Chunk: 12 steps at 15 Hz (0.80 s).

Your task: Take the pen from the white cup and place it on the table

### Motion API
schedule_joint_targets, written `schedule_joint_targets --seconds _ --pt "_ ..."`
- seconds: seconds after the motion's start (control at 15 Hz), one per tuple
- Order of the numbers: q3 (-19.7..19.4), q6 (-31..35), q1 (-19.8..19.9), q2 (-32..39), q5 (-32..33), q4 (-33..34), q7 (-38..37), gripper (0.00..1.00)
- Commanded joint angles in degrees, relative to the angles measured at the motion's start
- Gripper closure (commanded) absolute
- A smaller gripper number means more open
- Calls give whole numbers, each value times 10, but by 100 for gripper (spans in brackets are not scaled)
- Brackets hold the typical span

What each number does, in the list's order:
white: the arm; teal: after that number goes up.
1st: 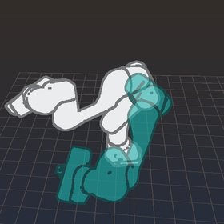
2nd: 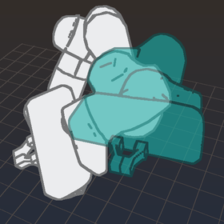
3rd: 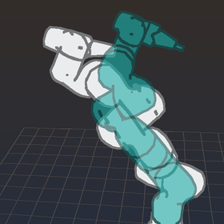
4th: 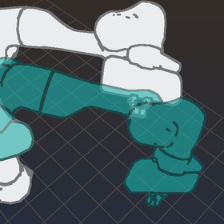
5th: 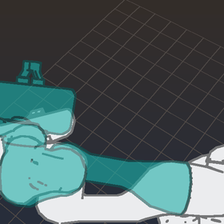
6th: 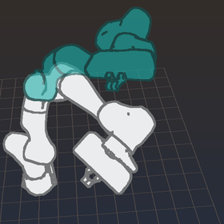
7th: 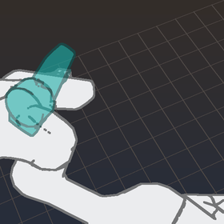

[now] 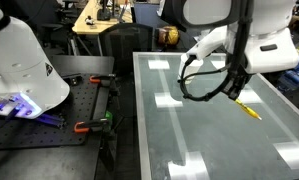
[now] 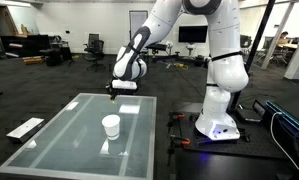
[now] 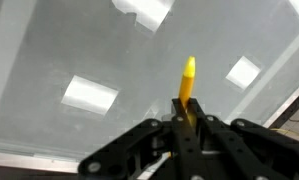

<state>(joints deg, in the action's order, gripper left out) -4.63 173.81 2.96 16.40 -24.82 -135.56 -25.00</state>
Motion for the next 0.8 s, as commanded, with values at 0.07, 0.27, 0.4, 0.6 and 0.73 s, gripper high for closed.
schedule_joint_targets --seconds 0.07,0.27,0.4,0.6,0.73 --pt "-57 17 -49 62 36 38 -57 98" --pt "-93 9 -86 90 42 56 -88 98" --pt "-114 3 -110 103 44 65 -105 66" --pt "-143 -2 -143 113 41 72 -127 51" --pt "-163 -2 -164 109 40 69 -138 36"
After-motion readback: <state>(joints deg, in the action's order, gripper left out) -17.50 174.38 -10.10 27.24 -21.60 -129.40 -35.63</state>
